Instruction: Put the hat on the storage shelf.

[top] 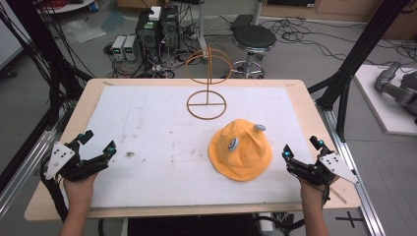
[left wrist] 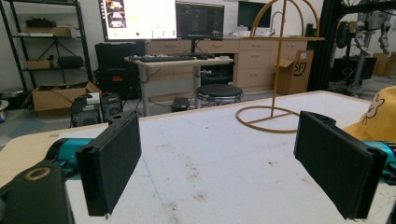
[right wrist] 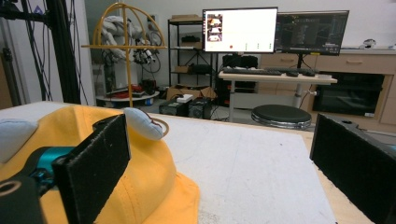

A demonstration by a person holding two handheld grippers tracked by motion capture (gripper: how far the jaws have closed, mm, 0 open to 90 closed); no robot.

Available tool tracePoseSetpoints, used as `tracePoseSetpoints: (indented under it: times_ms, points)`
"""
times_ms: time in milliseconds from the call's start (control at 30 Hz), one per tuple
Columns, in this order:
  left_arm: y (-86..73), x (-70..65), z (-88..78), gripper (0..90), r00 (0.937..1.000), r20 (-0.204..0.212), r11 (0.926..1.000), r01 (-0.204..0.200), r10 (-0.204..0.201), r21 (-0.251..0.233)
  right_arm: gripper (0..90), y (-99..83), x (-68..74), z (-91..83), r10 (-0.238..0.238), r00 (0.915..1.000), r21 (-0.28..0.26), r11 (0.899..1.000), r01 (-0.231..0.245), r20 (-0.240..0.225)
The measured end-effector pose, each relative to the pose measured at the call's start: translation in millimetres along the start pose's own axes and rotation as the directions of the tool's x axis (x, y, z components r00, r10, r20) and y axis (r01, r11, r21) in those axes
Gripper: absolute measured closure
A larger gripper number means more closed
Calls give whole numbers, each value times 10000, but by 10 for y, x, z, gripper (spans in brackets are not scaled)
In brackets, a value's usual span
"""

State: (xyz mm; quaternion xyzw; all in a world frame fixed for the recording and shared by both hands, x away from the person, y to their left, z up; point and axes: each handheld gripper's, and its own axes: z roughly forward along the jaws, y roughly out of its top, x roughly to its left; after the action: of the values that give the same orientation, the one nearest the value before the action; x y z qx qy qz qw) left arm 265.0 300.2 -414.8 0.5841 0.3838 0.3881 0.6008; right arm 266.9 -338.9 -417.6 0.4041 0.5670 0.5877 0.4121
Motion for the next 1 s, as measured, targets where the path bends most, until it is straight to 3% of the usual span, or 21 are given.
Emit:
tracePoseSetpoints:
  times_ms: [400,567,633,767,800,933,967,1000]
  points:
    - [8,15,-19,153,10000,-6,10000,6,-6,-60,46,35,0,11,170,9985,-96,9998,-175,-528]
    - [6,8,-11,153,10000,0,10000,39,-39,-69,45,105,45,31,192,9938,-205,9996,-215,-1096]
    - [4,7,-4,153,10000,29,10000,45,-45,-84,46,151,105,57,-80,9881,-172,9998,54,-1539]
    - [-2,0,11,153,10000,88,10000,23,-23,-20,46,182,192,103,-598,9792,16,9981,612,-1940]
    - [-3,-3,13,153,10000,96,10000,11,-11,-9,47,196,251,137,-906,9698,124,9953,959,-2266]
    - [-5,-7,4,153,9999,129,10000,36,-35,-11,55,207,368,228,-1291,9530,407,9885,1456,-2740]
    - [-7,-7,-1,153,9999,127,10000,36,-35,-13,55,207,368,228,-1291,9530,407,9885,1456,-2740]
    - [-9,-7,-7,153,9999,125,10000,31,-31,-12,63,207,421,275,-1482,9461,647,9827,1736,-2881]
